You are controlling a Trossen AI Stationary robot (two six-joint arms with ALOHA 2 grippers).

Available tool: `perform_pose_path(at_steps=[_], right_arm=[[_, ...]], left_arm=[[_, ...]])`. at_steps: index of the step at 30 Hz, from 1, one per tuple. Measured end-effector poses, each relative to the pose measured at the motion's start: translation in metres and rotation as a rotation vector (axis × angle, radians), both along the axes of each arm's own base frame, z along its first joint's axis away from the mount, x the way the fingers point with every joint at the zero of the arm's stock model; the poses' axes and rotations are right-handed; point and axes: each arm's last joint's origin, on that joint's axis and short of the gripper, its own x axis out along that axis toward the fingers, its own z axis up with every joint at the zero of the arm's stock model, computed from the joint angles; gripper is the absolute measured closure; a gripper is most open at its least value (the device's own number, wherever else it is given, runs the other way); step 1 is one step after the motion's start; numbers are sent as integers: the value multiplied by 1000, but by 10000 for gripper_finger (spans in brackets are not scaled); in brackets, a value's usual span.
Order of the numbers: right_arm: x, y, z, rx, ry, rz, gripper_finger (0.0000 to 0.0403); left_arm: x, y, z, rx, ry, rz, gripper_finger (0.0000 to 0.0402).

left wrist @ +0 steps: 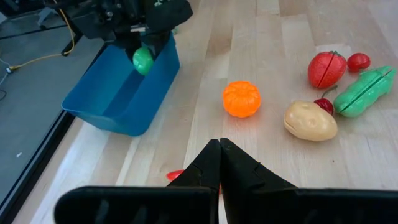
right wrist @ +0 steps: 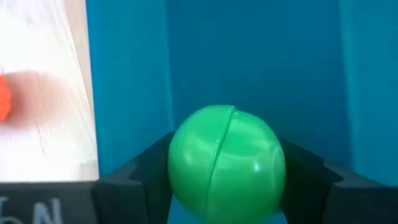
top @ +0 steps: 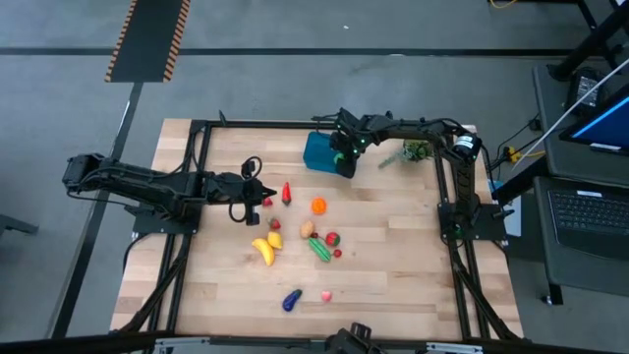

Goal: Pick and placing Produce into tupperware
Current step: Put the green pear into the blue bin

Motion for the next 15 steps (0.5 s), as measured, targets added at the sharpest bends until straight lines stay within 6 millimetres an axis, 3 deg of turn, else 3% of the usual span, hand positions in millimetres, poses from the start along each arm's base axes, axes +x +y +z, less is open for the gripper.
perform_pose_path(at_steps=[8,12,15], right_arm=[[-2,3,-1,26,27,-15,180],[-2,3,-1,29,26,-23,134],[-2,3,-1,30,26,-24,122]], left_arm=[[0,0,0,0,0,0,401],[0,0,0,0,0,0,401],[0,0,0,0,0,0,401]])
